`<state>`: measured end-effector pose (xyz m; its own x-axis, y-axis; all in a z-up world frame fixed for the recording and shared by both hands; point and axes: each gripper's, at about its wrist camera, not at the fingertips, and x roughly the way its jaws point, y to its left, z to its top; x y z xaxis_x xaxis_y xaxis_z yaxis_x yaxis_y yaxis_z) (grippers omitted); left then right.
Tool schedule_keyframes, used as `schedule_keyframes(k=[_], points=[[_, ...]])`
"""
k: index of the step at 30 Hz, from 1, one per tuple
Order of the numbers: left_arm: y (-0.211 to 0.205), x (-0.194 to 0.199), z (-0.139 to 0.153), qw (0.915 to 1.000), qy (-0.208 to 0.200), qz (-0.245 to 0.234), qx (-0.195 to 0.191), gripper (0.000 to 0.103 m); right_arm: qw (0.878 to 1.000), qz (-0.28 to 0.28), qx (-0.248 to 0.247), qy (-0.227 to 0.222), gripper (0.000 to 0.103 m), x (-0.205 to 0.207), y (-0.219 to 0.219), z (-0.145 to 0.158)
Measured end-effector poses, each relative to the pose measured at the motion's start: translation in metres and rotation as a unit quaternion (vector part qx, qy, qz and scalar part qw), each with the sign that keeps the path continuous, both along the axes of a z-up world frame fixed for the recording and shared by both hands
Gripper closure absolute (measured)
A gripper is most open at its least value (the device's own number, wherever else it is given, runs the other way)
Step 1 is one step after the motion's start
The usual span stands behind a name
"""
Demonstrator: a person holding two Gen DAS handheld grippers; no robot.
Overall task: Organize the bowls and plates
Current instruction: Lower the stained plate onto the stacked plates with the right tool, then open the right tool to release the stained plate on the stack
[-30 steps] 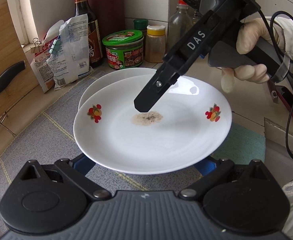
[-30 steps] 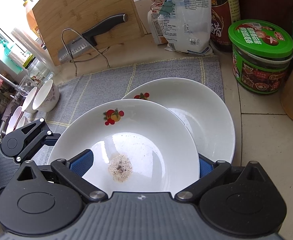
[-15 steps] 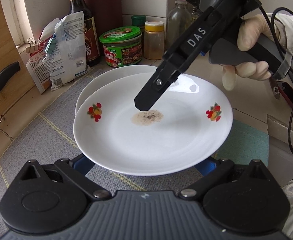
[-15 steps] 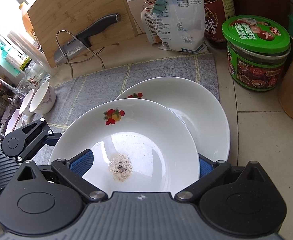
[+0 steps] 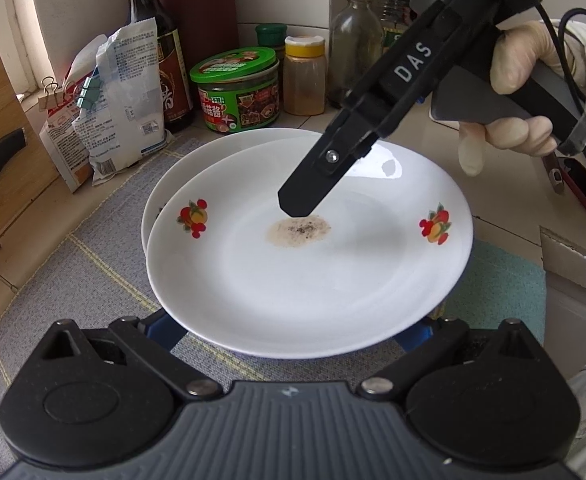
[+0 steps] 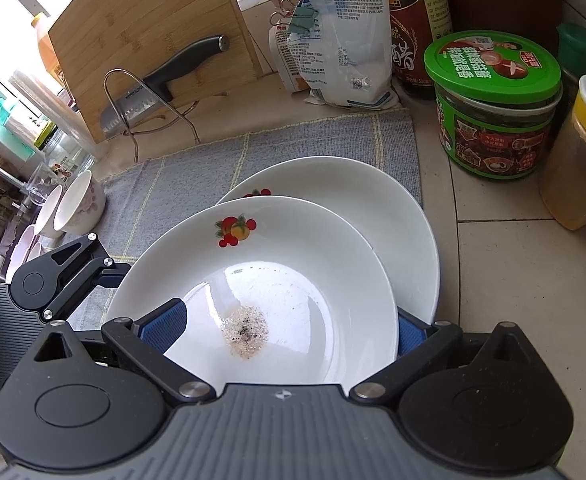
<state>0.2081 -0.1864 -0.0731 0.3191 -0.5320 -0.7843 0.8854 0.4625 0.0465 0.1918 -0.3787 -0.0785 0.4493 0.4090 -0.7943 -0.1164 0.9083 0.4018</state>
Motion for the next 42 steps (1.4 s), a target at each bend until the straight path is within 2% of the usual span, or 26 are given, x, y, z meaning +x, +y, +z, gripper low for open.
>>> schedule_keyframes(k=[10, 13, 23, 42], points=[[0.004, 0.012, -0.002, 0.9997, 0.012, 0.02, -0.008, 0.003, 1.0, -0.005, 0.001, 0.003, 0.0, -0.002, -0.003, 0.001], [0.002, 0.012, -0.003, 0.9999, -0.002, 0.016, 0.0, 0.003, 1.0, -0.007, 0.003, 0.004, 0.0, -0.003, -0.003, 0.001], [0.004, 0.014, -0.002, 0.9998, 0.006, 0.015, -0.009, 0.003, 1.0, -0.016, 0.003, 0.008, 0.0, -0.011, -0.002, 0.006], [0.007, 0.013, 0.002, 0.9996, -0.007, 0.016, -0.022, 0.002, 0.999, -0.026, -0.016, 0.011, 0.0, -0.022, 0.001, 0.014]])
